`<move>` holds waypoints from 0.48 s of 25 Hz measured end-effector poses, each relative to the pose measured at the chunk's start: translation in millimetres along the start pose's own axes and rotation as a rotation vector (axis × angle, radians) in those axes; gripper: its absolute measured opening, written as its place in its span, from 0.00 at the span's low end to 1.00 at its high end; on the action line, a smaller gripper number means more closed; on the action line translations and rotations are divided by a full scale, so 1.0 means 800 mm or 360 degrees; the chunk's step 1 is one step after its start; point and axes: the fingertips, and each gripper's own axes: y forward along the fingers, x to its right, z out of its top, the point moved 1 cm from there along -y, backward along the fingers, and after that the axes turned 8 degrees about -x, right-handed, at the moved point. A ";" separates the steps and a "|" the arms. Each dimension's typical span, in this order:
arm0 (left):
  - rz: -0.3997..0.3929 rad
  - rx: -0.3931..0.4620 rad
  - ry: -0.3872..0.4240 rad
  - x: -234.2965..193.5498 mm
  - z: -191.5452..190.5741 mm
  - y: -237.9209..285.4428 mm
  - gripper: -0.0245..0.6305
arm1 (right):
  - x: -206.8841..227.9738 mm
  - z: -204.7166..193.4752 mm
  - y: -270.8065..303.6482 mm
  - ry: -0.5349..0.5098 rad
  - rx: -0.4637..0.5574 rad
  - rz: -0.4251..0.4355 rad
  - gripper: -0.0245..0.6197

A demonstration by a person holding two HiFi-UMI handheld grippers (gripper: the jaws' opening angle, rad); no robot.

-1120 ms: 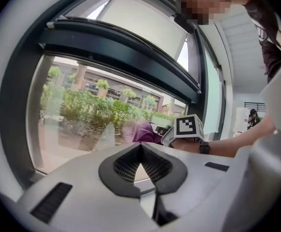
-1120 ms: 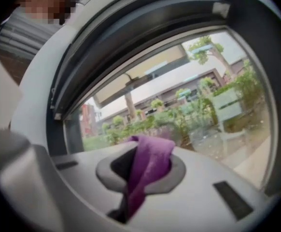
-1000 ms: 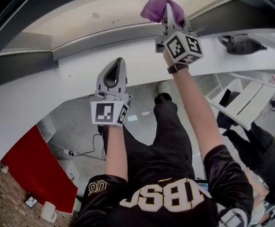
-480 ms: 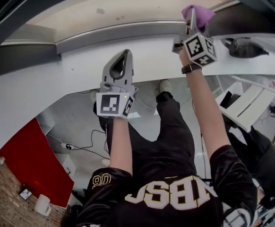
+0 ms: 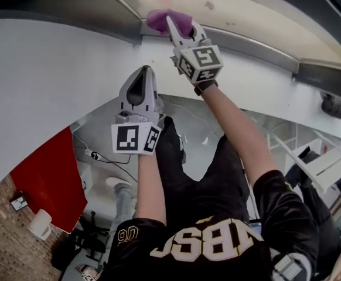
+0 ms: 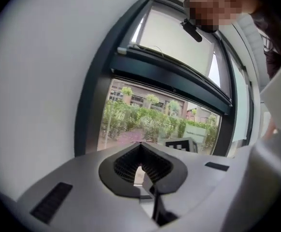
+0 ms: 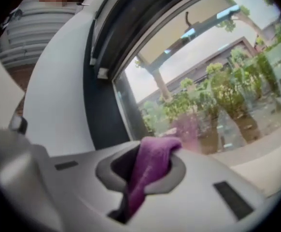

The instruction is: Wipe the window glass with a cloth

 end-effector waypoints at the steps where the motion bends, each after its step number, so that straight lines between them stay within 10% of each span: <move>1: 0.0034 0.0002 -0.0006 -0.015 0.002 -0.010 0.07 | -0.021 -0.004 0.030 0.0017 -0.0011 0.0047 0.09; 6: 0.0105 -0.0046 0.0096 -0.037 -0.001 -0.035 0.07 | -0.067 -0.011 0.109 0.0028 -0.0042 0.0146 0.09; 12: 0.0042 -0.0040 0.0064 -0.017 0.002 0.005 0.07 | 0.030 0.021 0.058 0.0118 0.0031 -0.0038 0.09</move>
